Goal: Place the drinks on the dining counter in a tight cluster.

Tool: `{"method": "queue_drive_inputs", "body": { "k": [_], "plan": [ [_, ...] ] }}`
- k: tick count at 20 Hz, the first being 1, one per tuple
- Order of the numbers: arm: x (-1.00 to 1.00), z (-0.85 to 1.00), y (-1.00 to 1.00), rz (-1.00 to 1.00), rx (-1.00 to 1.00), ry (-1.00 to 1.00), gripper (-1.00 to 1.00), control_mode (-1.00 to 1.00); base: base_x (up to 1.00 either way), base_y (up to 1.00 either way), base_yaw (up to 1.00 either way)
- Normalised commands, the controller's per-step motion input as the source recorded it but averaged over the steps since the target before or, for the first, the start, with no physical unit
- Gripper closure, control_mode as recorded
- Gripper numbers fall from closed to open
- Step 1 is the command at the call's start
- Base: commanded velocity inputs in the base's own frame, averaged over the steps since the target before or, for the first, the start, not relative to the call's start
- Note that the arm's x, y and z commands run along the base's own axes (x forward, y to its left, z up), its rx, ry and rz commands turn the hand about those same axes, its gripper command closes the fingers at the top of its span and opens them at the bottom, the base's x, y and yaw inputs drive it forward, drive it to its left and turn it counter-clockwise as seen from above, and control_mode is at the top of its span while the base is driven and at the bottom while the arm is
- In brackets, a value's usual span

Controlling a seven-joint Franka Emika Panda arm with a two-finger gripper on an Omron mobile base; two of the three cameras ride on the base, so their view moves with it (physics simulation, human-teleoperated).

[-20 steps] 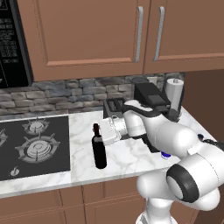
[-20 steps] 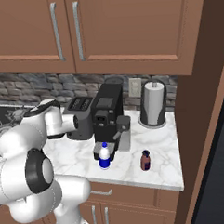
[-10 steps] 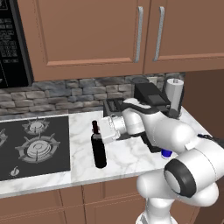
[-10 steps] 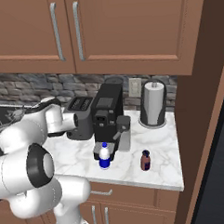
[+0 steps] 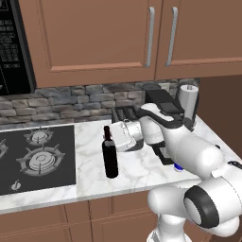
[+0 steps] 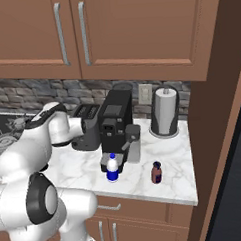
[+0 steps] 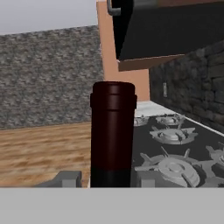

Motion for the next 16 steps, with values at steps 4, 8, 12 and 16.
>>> {"method": "queue_drive_inputs", "body": {
  "k": [4, 8, 12, 16],
  "plan": [
    [-0.26, 0.59, -0.18, 0.00, 0.00, 0.00, 1.00, -1.00, 0.00, 0.00, 0.00],
    [-0.23, 0.43, -0.25, 0.00, 0.00, 0.00, 1.00, -1.00, 0.00, 0.00, 0.00],
    [-0.22, 0.06, -0.29, 0.00, 0.00, -0.03, 1.00, -1.00, 0.00, 0.00, 0.00],
    [-0.25, 0.00, -0.27, 0.00, 0.00, -0.07, 1.00, -1.00, 0.00, 0.00, 0.00]
  ]
}}
